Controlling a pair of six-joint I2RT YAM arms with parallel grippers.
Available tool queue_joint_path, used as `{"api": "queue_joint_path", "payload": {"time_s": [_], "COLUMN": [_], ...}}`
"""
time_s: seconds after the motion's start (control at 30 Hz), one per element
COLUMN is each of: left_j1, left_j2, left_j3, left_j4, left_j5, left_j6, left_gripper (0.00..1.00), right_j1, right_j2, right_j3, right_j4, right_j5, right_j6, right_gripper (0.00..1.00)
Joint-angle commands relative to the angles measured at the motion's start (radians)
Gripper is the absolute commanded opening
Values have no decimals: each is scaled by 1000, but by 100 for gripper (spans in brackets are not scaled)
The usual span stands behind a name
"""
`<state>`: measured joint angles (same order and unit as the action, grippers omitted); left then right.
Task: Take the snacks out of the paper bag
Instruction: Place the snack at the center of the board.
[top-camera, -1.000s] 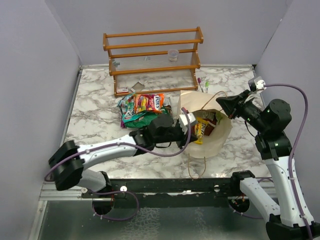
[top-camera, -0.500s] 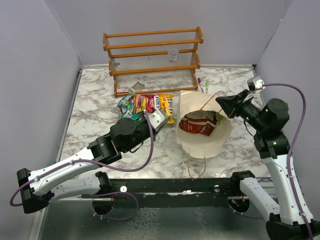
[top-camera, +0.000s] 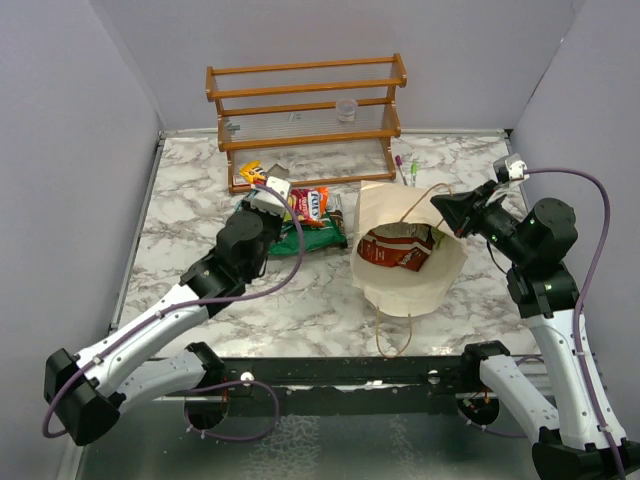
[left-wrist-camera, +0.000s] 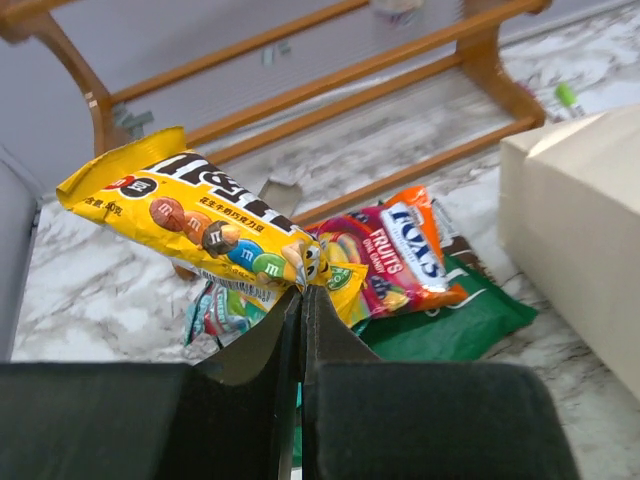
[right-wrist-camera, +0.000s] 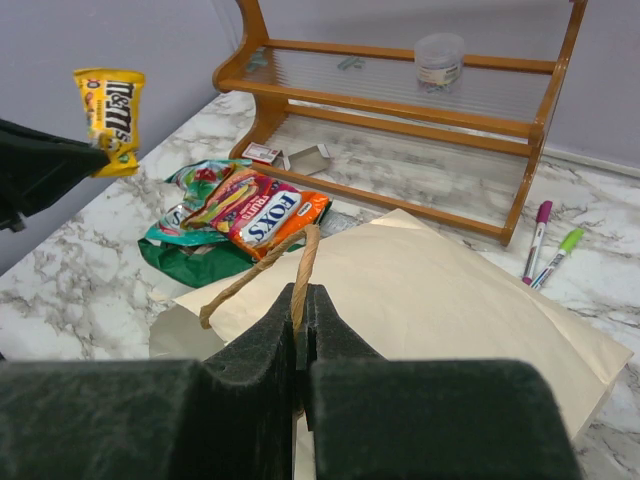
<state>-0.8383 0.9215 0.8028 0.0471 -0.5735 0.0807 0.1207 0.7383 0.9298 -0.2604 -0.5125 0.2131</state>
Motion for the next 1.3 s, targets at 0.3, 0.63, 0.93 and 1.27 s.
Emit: {"api": "queue_joint_path", "payload": {"time_s": [0.3, 0.63, 0.93, 1.27], "left_j1": [434, 483, 482, 479], "left_j2": [130, 267, 214, -40], "left_j3": [-31, -27, -25, 27], "left_j4": [6, -37, -44, -131], "left_j5": [574, 596, 627, 815], "left_j6": [-152, -179, -148, -261], "left_gripper": [0, 0, 36, 65], "right_j1": [4, 4, 3, 4], "right_j2": [-24, -18, -30, -23], "right_j3": [-11, -15, -31, -17], "right_j4": [26, 37, 48, 33], "right_j5": [5, -9, -6, -6], "right_j6": [-12, 2, 10, -1], "right_gripper": [2, 2, 2, 2]}}
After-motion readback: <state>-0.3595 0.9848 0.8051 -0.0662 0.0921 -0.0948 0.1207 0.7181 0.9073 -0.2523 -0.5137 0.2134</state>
